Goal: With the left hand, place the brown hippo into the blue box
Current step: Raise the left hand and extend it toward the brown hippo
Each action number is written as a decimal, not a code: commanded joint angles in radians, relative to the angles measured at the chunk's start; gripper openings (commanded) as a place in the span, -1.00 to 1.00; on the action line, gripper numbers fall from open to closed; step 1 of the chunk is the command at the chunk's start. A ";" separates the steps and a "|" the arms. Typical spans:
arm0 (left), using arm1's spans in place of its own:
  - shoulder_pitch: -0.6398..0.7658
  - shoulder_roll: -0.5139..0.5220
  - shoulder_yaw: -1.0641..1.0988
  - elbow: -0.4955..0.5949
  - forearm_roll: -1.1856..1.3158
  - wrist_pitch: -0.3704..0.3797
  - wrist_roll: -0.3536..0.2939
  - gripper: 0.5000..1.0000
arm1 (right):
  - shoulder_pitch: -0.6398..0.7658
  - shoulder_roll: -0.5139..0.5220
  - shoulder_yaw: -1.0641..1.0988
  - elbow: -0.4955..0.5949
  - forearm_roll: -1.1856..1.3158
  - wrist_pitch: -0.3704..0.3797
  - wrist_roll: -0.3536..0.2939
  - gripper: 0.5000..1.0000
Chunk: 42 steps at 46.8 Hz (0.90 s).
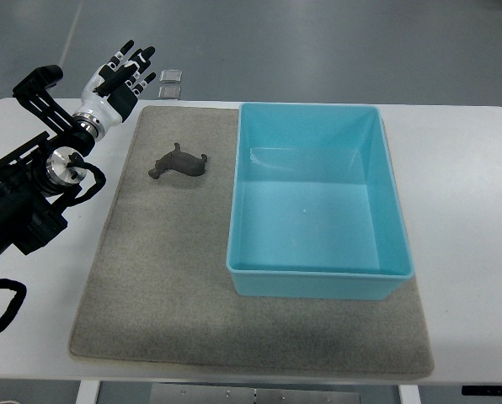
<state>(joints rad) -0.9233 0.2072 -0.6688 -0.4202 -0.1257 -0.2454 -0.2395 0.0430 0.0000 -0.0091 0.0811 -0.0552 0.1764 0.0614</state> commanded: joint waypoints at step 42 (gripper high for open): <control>-0.023 0.041 0.141 -0.037 0.142 -0.011 -0.041 0.98 | 0.000 0.000 0.000 0.000 0.000 0.000 0.000 0.74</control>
<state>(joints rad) -0.9375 0.2280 -0.5468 -0.4473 -0.0358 -0.2573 -0.2806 0.0429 0.0000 -0.0089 0.0810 -0.0552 0.1764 0.0614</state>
